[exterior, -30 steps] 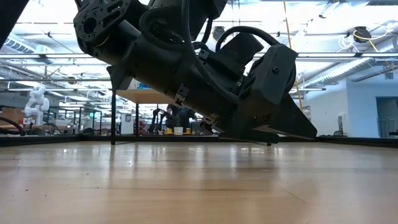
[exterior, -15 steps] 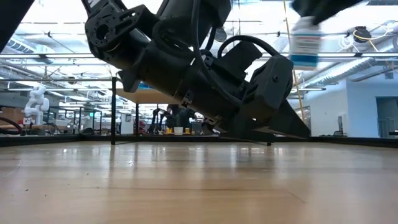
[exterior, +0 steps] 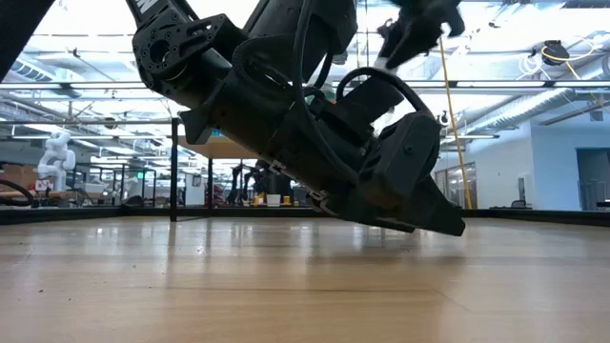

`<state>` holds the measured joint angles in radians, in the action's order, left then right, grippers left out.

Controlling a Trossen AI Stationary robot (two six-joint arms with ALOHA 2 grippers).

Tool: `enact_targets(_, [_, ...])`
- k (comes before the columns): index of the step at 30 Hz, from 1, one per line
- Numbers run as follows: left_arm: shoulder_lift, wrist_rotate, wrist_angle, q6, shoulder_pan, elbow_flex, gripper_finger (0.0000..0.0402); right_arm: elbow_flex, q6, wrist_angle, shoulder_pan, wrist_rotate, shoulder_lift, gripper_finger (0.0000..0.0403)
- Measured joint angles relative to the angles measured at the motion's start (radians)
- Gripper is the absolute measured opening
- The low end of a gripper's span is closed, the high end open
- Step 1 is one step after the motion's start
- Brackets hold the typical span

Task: Pick and place medicine bottles onto shelf by color
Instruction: Put the white blue medicine bottle on the shelf

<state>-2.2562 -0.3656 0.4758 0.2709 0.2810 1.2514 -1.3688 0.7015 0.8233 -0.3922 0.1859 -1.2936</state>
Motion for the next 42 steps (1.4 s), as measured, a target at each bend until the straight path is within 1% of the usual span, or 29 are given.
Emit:
enact_targets(3, [0.0,0.0,-0.004,-0.001,0.0,0.0,0.0321,-0.02,0.057,-0.005,-0.067,0.055,-0.06,0.0167])
enact_targets(7, [0.0,0.001,-0.011,-0.007,0.0,0.0,0.0321,-0.054,0.094,-0.005,-0.134,0.132,-0.131,0.0167])
enact_targets(15, [0.0,0.001,-0.012,-0.007,-0.013,0.0,0.0321,-0.154,0.074,0.046,-0.191,0.135,-0.245,0.0167])
enact_targets(20, [0.0,0.001,-0.023,-0.007,-0.015,0.0,0.0321,-0.166,0.078,0.044,-0.199,0.185,-0.258,0.0172])
enact_targets(28, [0.0,0.0,-0.036,-0.007,-0.014,0.0,0.0321,-0.166,0.067,0.039,-0.199,0.175,-0.258,0.0217])
enact_targets(30, [0.0,0.0,-0.037,-0.007,-0.014,0.0,0.0321,-0.166,0.067,0.024,-0.198,0.145,-0.258,0.0224])
enact_targets(35, [0.0,0.0,-0.037,-0.007,-0.014,0.0,0.0321,-0.166,0.069,0.004,-0.198,0.098,-0.256,0.023])
enact_targets(42, [0.0,0.0,-0.038,-0.006,-0.014,0.0,0.0321,-0.166,0.079,0.01,-0.195,0.099,-0.249,0.0229])
